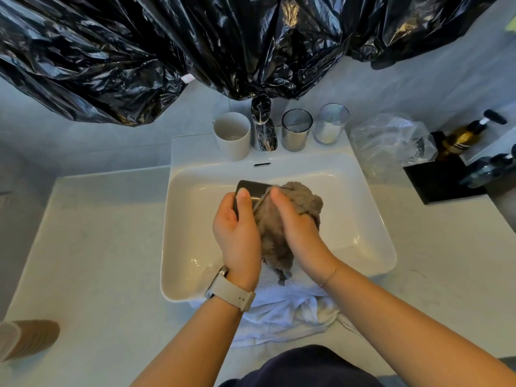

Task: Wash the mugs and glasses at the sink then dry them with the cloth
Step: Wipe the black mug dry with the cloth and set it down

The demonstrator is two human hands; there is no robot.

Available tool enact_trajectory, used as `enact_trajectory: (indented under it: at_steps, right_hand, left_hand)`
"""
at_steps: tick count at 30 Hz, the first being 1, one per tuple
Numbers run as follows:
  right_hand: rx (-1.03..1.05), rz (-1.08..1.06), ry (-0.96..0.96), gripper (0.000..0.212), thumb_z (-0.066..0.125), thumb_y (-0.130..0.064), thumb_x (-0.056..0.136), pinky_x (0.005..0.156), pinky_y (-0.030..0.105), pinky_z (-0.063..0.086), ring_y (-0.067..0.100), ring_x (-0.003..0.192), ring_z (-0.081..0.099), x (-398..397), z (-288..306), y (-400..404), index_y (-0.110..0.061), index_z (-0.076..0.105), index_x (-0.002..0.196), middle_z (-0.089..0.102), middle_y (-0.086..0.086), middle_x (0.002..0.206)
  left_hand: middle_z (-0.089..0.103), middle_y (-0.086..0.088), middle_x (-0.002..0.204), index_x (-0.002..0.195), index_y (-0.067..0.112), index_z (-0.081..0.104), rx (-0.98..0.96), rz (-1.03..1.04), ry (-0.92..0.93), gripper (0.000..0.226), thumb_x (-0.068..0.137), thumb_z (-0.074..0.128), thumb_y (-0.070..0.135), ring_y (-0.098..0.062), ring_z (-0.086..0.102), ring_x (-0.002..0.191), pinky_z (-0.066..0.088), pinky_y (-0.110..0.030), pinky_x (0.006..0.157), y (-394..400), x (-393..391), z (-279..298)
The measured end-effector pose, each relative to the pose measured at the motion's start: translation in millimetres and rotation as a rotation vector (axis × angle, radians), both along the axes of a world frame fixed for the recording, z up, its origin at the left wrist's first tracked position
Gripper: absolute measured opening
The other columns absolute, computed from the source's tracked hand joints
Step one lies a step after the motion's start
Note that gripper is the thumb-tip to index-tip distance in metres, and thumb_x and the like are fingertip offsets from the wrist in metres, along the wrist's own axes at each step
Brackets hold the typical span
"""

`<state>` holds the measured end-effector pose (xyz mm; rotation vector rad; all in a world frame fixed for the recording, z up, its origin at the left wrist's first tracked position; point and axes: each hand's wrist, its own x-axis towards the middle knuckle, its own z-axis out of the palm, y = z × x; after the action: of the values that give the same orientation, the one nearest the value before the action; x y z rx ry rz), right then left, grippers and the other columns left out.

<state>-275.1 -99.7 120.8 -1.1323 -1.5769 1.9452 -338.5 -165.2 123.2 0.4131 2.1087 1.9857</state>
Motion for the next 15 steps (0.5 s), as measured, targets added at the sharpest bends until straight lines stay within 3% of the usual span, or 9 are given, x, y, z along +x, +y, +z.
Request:
enact_trajectory:
  at_steps: [1,4,7,9,11,13,15]
  right_hand:
    - [-0.139,-0.015,-0.033,0.050,0.051,-0.069,0.080,0.090,0.032,0.050,0.012,0.096,0.068,-4,4,7,-0.027,0.073,0.096,0.074,-0.004,0.098]
    - [-0.589,0.007,0.060,0.030,0.050,-0.032,0.094,0.068,0.033,0.054,0.023,0.075,0.067,-8,13,27,-0.008,0.067,0.087,0.068,0.010,0.083]
    - [-0.739,0.103,0.106,0.026,0.048,-0.027,0.093,0.077,0.038,0.049,0.027,0.082,0.060,-7,13,28,-0.006,0.061,0.103,0.061,0.015,0.090]
    - [-0.628,0.111,0.134,0.044,0.053,-0.040,0.095,0.088,0.042,0.051,0.029,0.098,0.064,-6,6,26,-0.004,0.063,0.118,0.067,0.015,0.105]
    - [-0.444,0.085,0.106,0.057,0.060,-0.058,0.086,0.093,0.042,0.053,0.025,0.106,0.068,-5,1,17,-0.012,0.068,0.119,0.072,0.011,0.113]
    - [-0.312,0.031,0.028,0.071,0.064,-0.077,0.067,0.090,0.039,0.056,0.019,0.098,0.072,-4,-2,7,-0.020,0.073,0.108,0.076,0.003,0.104]
    - [-0.200,-0.028,-0.020,0.075,0.063,-0.087,0.052,0.081,0.033,0.058,0.013,0.087,0.073,-2,-8,2,-0.025,0.075,0.092,0.077,-0.003,0.091]
  left_hand:
    - [0.044,-0.011,0.061,0.073,-0.001,0.051,-0.013,0.000,0.083,0.041,0.100,0.049,0.030,-0.022,0.039,0.057,0.039,-0.035,0.056,0,3,-2]
    - [0.049,-0.001,0.055,0.073,0.009,0.055,-0.067,-0.057,0.300,0.035,0.098,0.048,0.033,-0.016,0.044,0.050,0.040,-0.036,0.047,-5,8,-9]
    - [0.050,-0.004,0.053,0.075,0.007,0.059,-0.138,-0.103,0.414,0.039,0.096,0.047,0.037,-0.020,0.046,0.048,0.041,-0.041,0.044,-10,6,-14]
    - [0.046,-0.004,0.055,0.071,0.008,0.055,-0.081,-0.099,0.272,0.038,0.098,0.050,0.035,-0.016,0.041,0.050,0.039,-0.036,0.048,-10,0,-11]
    - [0.044,-0.010,0.062,0.070,0.002,0.049,0.025,-0.093,0.000,0.039,0.101,0.052,0.025,-0.020,0.039,0.059,0.038,-0.034,0.056,-9,-10,-6]
    - [0.047,-0.011,0.068,0.073,0.004,0.054,0.102,-0.073,-0.241,0.033,0.102,0.050,0.019,-0.021,0.045,0.067,0.041,-0.033,0.063,-8,-20,-2]
    - [0.066,-0.014,0.083,0.087,0.003,0.066,0.177,-0.074,-0.450,0.030,0.102,0.049,0.022,-0.026,0.062,0.079,0.051,-0.038,0.075,-8,-26,-2]
